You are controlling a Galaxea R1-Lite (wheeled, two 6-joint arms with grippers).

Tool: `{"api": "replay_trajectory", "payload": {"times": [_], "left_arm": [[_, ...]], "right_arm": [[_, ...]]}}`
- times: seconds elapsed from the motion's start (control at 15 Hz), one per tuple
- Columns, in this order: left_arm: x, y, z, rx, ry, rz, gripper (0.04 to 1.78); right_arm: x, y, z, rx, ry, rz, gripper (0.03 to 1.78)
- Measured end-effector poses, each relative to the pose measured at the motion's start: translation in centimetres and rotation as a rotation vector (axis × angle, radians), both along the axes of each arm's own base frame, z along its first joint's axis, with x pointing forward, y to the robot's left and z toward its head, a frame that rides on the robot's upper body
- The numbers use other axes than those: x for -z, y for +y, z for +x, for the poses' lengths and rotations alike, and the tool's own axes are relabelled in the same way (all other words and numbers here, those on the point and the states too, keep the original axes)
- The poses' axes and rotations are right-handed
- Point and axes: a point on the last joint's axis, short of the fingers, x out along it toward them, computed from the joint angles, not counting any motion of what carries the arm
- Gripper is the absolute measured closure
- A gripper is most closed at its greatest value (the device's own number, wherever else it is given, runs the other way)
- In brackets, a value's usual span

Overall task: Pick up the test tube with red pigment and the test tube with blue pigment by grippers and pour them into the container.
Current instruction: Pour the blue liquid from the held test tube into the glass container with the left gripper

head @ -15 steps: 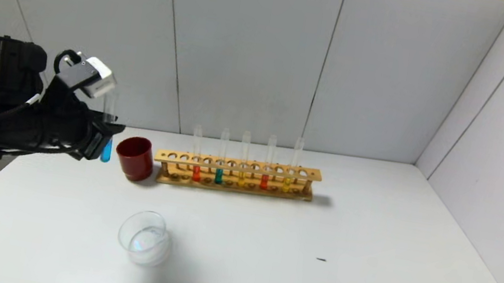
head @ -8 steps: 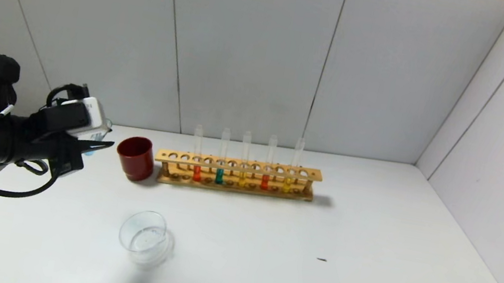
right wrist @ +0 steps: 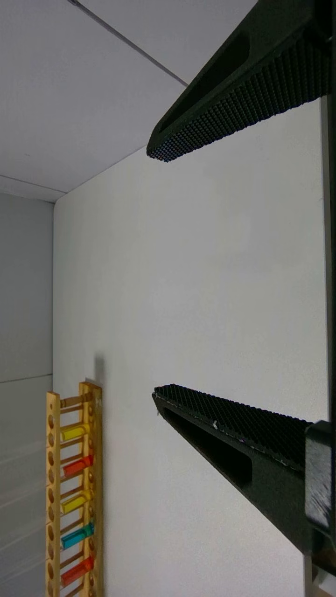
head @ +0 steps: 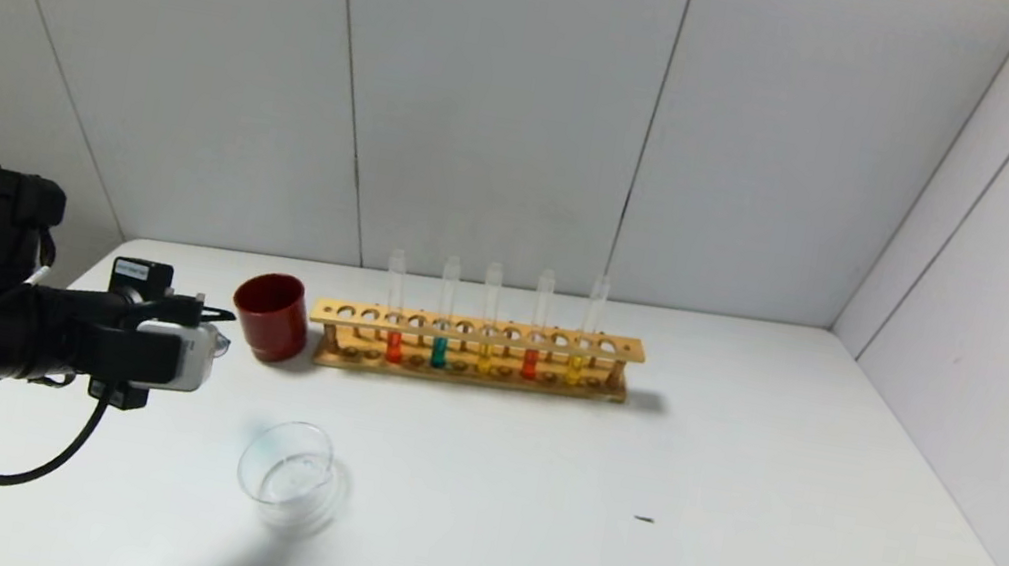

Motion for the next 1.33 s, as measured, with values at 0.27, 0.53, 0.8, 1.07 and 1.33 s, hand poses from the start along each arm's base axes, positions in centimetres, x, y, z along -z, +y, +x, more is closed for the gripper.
{"api": "replay_trajectory", "payload": {"times": [0.27, 0.53, 0.8, 1.07, 1.33], "left_arm": [[0.9, 0.3, 0.4, 0.046, -0.064, 0.098, 1.49], [2.3, 0.5, 1.4, 0.089, -0.084, 0.183, 1.49], [3.1, 0.4, 2.4, 0.121, -0.119, 0.24, 1.49], [3.6, 0.2, 2.6, 0.15, -0.125, 0.29, 1.49], [4.2, -0.9, 2.7, 0.177, -0.114, 0.33, 1.49]], "right_arm": [[0.0, 0.0, 0.0, 0.0, 0.0, 0.0, 0.06], [0.0, 0.0, 0.0, 0.0, 0.0, 0.0, 0.06], [0.0, 0.0, 0.0, 0.0, 0.0, 0.0, 0.06], [0.0, 0.0, 0.0, 0.0, 0.0, 0.0, 0.06], [0.0, 0.0, 0.0, 0.0, 0.0, 0.0, 0.06]]}}
